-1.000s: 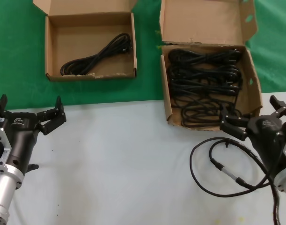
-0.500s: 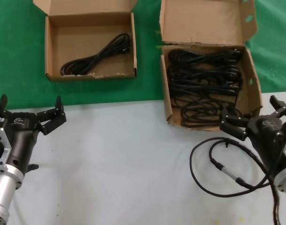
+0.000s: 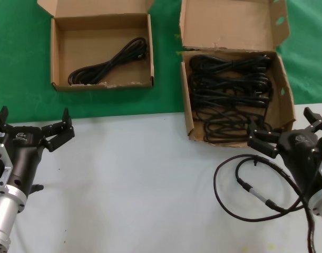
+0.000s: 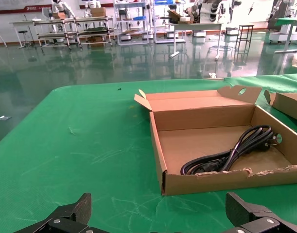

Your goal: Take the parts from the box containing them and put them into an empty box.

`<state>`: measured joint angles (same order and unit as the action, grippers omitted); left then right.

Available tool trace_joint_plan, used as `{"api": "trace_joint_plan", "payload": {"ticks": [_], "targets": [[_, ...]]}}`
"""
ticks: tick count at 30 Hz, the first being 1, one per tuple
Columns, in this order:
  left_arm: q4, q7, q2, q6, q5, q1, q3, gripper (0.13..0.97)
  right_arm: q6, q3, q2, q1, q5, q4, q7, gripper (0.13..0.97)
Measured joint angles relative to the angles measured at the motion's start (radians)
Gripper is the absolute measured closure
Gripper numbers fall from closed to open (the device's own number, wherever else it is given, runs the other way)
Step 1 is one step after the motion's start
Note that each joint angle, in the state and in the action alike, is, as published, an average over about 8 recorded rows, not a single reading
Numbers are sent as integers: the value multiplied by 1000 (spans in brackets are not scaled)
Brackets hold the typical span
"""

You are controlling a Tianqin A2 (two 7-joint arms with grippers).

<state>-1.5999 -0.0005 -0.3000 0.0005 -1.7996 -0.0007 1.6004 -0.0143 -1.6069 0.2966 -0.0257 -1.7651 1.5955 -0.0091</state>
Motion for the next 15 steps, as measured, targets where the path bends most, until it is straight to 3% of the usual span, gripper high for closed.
{"api": "trace_joint_plan", "payload": {"ticks": [15], "targets": [[0, 0, 0, 0, 0, 0, 0, 132, 0, 0, 0, 0, 0, 0, 0, 129]]}}
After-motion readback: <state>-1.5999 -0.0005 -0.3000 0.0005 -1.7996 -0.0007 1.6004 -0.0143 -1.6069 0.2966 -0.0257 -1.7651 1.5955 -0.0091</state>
